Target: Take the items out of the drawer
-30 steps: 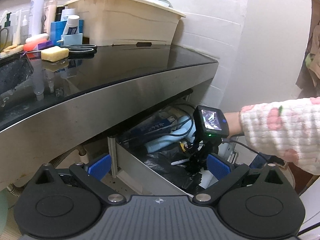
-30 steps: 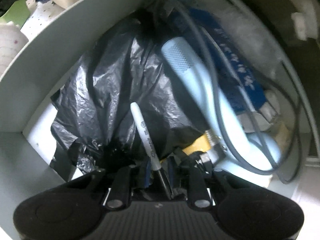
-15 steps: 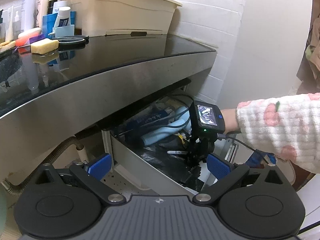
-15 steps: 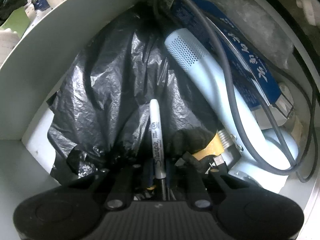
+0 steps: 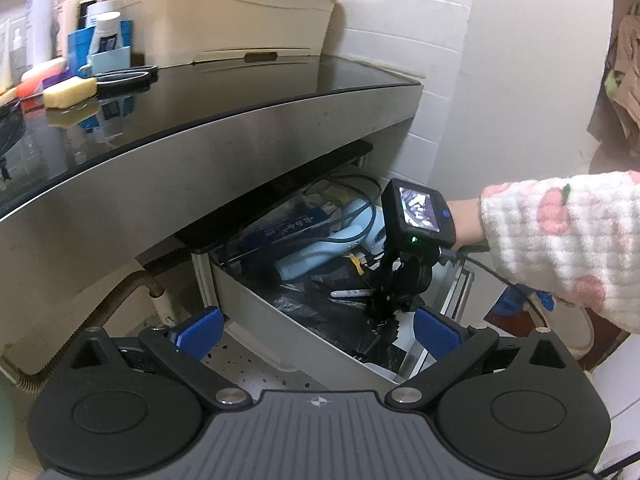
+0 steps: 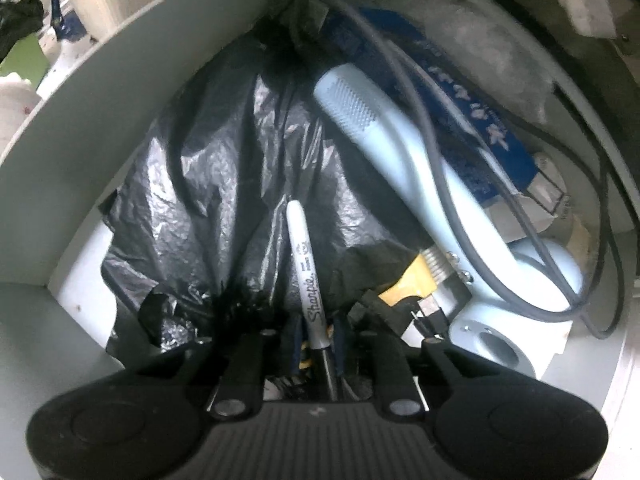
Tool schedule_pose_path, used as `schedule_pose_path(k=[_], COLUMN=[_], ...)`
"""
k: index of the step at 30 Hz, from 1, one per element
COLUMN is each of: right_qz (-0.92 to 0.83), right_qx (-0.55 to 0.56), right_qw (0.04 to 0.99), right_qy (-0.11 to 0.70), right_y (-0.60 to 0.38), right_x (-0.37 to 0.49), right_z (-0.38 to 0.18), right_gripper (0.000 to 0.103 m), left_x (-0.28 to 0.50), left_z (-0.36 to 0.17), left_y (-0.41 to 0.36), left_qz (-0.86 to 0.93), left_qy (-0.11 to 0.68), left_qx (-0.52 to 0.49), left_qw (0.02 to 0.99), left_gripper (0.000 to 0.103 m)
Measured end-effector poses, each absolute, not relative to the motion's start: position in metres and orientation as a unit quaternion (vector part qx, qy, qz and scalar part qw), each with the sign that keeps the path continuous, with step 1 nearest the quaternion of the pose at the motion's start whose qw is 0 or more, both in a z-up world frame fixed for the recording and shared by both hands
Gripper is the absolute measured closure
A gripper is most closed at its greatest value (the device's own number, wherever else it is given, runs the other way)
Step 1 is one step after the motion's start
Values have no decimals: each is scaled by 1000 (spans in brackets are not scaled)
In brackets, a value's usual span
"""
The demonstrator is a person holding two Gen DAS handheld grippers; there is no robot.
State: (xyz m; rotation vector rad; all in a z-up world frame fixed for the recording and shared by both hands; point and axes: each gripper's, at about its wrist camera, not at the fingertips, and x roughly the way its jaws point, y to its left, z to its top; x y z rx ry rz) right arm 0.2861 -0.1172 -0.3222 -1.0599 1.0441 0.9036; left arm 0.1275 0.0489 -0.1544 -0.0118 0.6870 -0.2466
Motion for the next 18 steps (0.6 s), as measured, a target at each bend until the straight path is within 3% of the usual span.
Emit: schedule_pose_path(k=[13,15,18], right_qz=[359,343,322], right_qx=[-313,-284,-255], right_qw=[794,815,837], right_qy=[378,371,362], right_y=[-227,-246,-254], right_x=[223,218,229], right_z=[-220,-212,-199], right_gripper=[88,87,87], left_x=[208,226,254], left_z=[-169,-180,-194], left_y=[-34,-47,-62], left_qz=[-233,-242,-281], left_qy=[272,274,286], left_qx=[213,244,272], left_qw=[909,898,875], left_gripper=[8,23,24])
